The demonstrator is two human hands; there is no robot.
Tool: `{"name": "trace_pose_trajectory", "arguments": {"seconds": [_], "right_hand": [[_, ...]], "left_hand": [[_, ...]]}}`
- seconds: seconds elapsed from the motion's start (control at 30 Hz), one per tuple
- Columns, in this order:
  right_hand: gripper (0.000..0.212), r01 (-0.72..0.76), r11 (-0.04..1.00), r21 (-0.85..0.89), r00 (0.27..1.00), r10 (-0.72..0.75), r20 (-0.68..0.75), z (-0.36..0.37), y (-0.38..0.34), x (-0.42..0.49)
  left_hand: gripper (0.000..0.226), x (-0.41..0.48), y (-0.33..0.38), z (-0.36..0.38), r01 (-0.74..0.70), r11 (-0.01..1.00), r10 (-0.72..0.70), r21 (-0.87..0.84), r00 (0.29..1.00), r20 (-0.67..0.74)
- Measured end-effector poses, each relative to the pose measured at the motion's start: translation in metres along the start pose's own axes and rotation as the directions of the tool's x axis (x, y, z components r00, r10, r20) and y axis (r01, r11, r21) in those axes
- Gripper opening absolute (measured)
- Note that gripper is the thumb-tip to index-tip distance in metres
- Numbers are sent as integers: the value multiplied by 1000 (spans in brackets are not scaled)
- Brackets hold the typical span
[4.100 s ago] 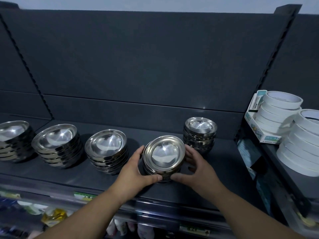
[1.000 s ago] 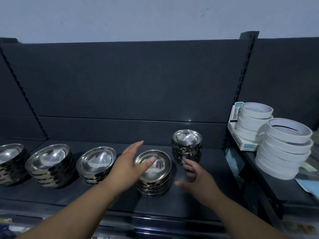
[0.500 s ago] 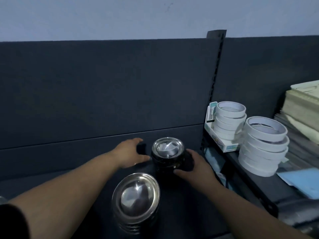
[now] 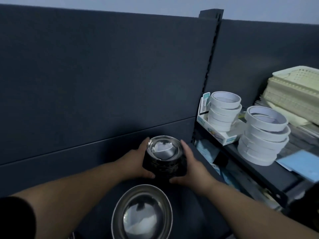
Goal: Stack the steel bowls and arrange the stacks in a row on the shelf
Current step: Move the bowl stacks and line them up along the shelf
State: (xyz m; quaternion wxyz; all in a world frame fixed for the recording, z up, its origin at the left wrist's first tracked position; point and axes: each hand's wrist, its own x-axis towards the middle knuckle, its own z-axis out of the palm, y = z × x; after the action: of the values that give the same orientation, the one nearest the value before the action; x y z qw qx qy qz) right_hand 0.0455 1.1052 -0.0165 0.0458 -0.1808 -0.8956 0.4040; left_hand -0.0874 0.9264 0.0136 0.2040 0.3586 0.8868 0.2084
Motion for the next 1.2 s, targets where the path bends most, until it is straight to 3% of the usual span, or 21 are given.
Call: {"name": "trace_pose_trajectory", "arguments": {"seconds": [0.27, 0.57, 0.83, 0.9, 1.03, 1.2], "right_hand": [[121, 6, 997, 75, 997, 0, -75, 4, 2, -2], [118, 31, 959, 280, 996, -6, -92, 9, 16, 2], [118, 149, 922, 357, 982, -97, -160, -28, 17, -16], [120, 172, 907, 385, 980, -119, -158, -41, 18, -27], [124, 155, 894, 420, 987, -119, -112, -61, 26, -56], [130, 150, 899, 412, 987, -163, -6, -69, 53, -84]], "left_hand": [[125, 9, -5, 11, -69, 992, 59, -102, 993, -98], [128, 7, -2, 16, -21, 958, 14, -285, 1000, -27], [117, -13, 61, -8, -75, 950, 58, -302, 996, -67], [115, -22, 84, -6, -58, 934, 27, -353, 995, -91], [136, -39, 122, 23, 63, 911, -122, -408, 985, -120], [143, -70, 146, 85, 83, 798, -211, -597, 966, -148]]}}
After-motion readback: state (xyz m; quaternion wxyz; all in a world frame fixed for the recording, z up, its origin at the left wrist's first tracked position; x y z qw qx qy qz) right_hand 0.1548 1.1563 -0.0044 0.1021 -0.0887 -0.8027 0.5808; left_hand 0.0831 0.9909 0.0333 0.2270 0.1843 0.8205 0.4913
